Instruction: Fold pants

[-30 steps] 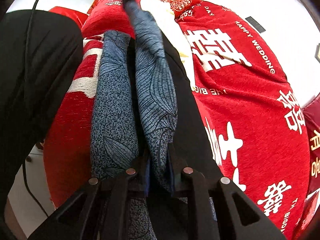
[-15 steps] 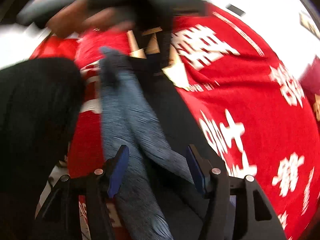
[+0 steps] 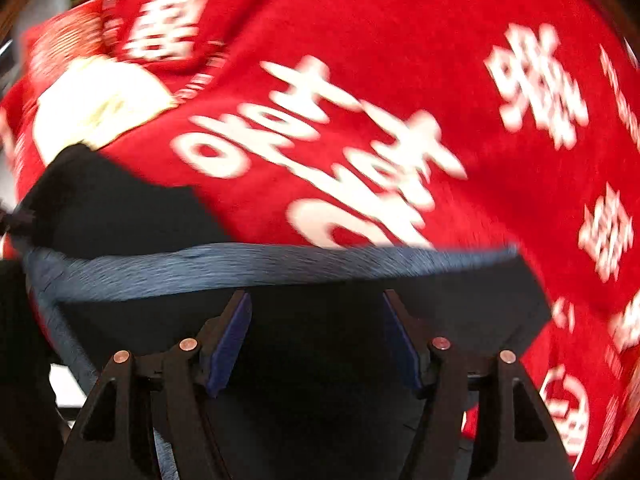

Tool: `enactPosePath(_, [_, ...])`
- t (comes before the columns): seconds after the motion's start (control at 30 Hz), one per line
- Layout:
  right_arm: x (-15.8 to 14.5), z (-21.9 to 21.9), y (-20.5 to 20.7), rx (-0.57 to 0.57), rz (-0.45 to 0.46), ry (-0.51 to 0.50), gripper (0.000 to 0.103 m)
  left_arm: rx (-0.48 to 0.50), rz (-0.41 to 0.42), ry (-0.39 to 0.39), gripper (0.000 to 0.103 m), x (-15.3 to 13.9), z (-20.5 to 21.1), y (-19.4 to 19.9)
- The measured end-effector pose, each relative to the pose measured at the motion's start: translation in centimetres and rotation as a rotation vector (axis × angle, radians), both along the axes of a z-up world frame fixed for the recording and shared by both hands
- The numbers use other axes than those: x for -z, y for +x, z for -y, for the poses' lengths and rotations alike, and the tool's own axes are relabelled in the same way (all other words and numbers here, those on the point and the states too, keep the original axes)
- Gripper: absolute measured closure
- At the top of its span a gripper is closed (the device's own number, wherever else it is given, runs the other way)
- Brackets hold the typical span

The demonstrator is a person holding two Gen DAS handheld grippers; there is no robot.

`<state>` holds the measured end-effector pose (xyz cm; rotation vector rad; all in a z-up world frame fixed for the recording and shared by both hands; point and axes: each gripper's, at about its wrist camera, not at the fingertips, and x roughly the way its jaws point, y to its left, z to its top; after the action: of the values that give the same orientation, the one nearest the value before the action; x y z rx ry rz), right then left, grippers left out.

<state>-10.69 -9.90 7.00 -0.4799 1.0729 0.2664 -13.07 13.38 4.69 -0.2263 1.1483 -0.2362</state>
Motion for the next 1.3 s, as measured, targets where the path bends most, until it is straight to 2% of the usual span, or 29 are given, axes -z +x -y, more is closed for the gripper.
enactPosePath(0.1, [0.3,0.3,1.3,0.05,0.02,-0.041,0.033,0.083,-0.002,0.01,0.088,0.0,4.0,1.7])
enactPosePath(0.17, [0.4,0.6,2.2,0.087,0.032,-0.063,0.021,0.122,-0.015,0.013,0.088,0.3,6.1,2.7])
enactPosePath(0.2, [0.4,0.9,2.6,0.129,0.029,-0.071,0.021,0.131,-0.02,0.023,0.088,0.6,6.7,2.9])
enactPosePath(0.3, [0.4,2.2,4.5,0.245,0.0,-0.007,0.021,0.143,-0.028,0.063,0.088,1.4,8.2,3.3])
enactPosePath(0.4, [1.1,2.7,6.1,0.35,-0.007,0.0,0.02,0.135,-0.026,0.09,0.088,2.0,8.8,3.4])
enactPosePath(0.43, [1.6,2.7,6.7,0.377,-0.028,-0.005,0.018,0.133,-0.022,0.086,0.088,2.0,8.7,3.3])
enactPosePath(0.53, [5.1,2.1,8.7,0.464,-0.169,-0.112,0.017,0.127,-0.027,0.057,0.088,2.0,8.2,3.3])
enactPosePath(0.6, [5.4,2.1,9.0,0.481,-0.173,-0.08,0.018,0.121,-0.035,0.036,0.088,2.1,7.8,3.3])
enactPosePath(0.63, [5.4,2.2,9.1,0.472,-0.188,-0.072,0.027,0.12,-0.034,0.034,0.088,2.1,7.7,3.3])
enactPosePath(0.7, [4.9,2.0,8.7,0.417,-0.192,-0.061,0.066,0.126,-0.026,0.039,0.088,1.9,7.7,3.2])
enactPosePath(0.73, [4.4,2.0,8.5,0.4,-0.193,-0.051,0.099,0.126,-0.021,0.041,0.088,1.8,7.7,3.2])
enactPosePath(0.9, [1.4,4.7,5.8,0.43,-0.16,0.084,0.099,0.125,-0.014,0.022,0.088,1.5,7.4,2.9])
enactPosePath(0.93, [0.5,5.5,4.6,0.451,-0.131,0.118,0.099,0.124,-0.015,0.022,0.088,1.5,7.3,2.8])
enactPosePath(1.0, [-0.8,6.1,2.8,0.457,-0.083,0.153,0.099,0.13,-0.011,0.018,0.088,1.5,7.4,2.7])
enactPosePath(1.13, [-1.7,6.7,0.6,0.462,-0.056,0.18,0.099,0.143,-0.028,0.034,0.088,1.9,7.9,2.4])
enactPosePath(1.23, [-2.6,8.6,-2.7,0.521,-0.023,0.241,0.099,0.162,-0.011,0.008,0.088,1.1,8.6,1.9])
enactPosePath(1.3, [-3.4,9.4,-6.4,0.544,0.023,0.256,0.1,0.178,-0.005,-0.004,0.088,0.6,9.5,1.9])
